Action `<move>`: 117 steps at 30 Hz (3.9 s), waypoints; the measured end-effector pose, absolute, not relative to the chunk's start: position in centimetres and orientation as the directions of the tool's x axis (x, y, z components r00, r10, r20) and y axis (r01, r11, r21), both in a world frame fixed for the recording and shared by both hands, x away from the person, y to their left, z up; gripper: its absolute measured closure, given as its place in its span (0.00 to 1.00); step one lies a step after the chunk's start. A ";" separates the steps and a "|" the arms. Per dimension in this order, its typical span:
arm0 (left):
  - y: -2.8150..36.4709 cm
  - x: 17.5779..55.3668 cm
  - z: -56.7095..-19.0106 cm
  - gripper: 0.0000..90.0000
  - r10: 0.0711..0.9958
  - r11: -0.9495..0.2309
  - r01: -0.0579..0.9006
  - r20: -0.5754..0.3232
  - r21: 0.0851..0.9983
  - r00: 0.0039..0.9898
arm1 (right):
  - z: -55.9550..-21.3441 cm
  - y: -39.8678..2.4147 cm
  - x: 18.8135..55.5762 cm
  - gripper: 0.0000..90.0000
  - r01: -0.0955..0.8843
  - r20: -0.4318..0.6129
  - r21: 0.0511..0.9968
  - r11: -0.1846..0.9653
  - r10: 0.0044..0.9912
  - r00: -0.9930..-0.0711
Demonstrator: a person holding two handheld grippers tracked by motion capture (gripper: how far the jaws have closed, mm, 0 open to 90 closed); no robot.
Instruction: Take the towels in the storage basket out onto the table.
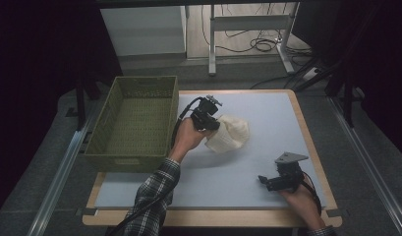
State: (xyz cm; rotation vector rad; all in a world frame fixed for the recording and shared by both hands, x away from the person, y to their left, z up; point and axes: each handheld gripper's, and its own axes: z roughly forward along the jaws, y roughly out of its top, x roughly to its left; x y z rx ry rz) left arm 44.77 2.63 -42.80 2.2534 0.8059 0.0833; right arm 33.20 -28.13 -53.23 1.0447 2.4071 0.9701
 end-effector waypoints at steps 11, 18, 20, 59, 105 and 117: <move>0.8 43.9 -47.6 0.89 0.553 -0.567 0.522 -0.175 0.637 0.815 | -53.2 -28.1 33.2 0.04 0.508 -0.038 0.704 0.497 0.740 -0.671; 0.1 43.1 -49.9 0.61 0.552 -0.611 0.491 -0.109 0.621 0.826 | -53.2 -28.1 33.2 0.04 0.506 -0.041 0.704 0.498 0.740 -0.671; 0.2 43.0 -49.9 0.52 0.550 -0.610 0.485 -0.105 0.627 0.828 | -53.2 -28.1 33.2 0.04 0.507 -0.041 0.703 0.498 0.741 -0.671; 5.7 32.3 -54.3 0.14 0.697 -0.499 0.485 0.000 0.718 0.717 | -49.0 -22.3 33.5 0.46 0.428 0.094 0.752 0.501 0.562 -0.822; 5.8 32.6 -54.6 0.10 0.702 -0.483 0.509 -0.032 0.712 0.711 | -49.4 -31.5 39.2 0.78 0.597 0.079 0.708 0.378 0.797 -0.599; 5.7 32.6 -54.6 0.10 0.704 -0.478 0.510 -0.035 0.715 0.710 | -46.4 -26.1 35.7 0.74 0.486 0.096 0.740 0.466 0.642 -0.761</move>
